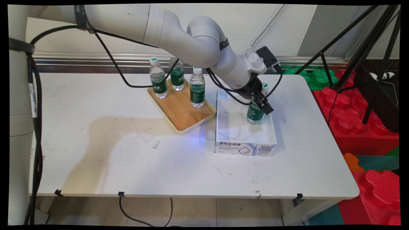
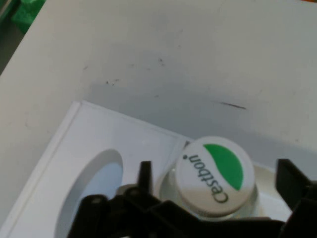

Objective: Pick up the green bottle from the white box, then place the picked object on the tray

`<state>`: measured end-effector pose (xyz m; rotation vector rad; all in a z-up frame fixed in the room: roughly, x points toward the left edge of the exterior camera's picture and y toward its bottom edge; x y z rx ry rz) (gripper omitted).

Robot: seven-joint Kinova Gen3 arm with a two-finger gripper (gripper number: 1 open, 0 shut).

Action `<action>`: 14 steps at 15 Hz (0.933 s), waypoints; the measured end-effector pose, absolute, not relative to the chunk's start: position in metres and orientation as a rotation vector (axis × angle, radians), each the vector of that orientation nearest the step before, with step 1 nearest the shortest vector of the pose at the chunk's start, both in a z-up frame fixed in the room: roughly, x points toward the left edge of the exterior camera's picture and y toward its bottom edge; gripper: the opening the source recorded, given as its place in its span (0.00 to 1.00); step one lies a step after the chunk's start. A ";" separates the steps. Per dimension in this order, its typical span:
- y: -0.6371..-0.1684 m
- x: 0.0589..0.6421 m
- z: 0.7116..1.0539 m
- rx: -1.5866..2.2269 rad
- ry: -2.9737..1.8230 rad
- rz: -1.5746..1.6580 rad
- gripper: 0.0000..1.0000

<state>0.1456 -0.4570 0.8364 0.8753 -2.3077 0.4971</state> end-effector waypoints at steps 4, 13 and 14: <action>-0.458 0.144 0.834 0.886 -2.304 0.498 0.00; -0.438 0.156 0.862 0.895 -2.269 0.536 0.00; -0.433 0.160 0.869 0.893 -2.261 0.544 0.00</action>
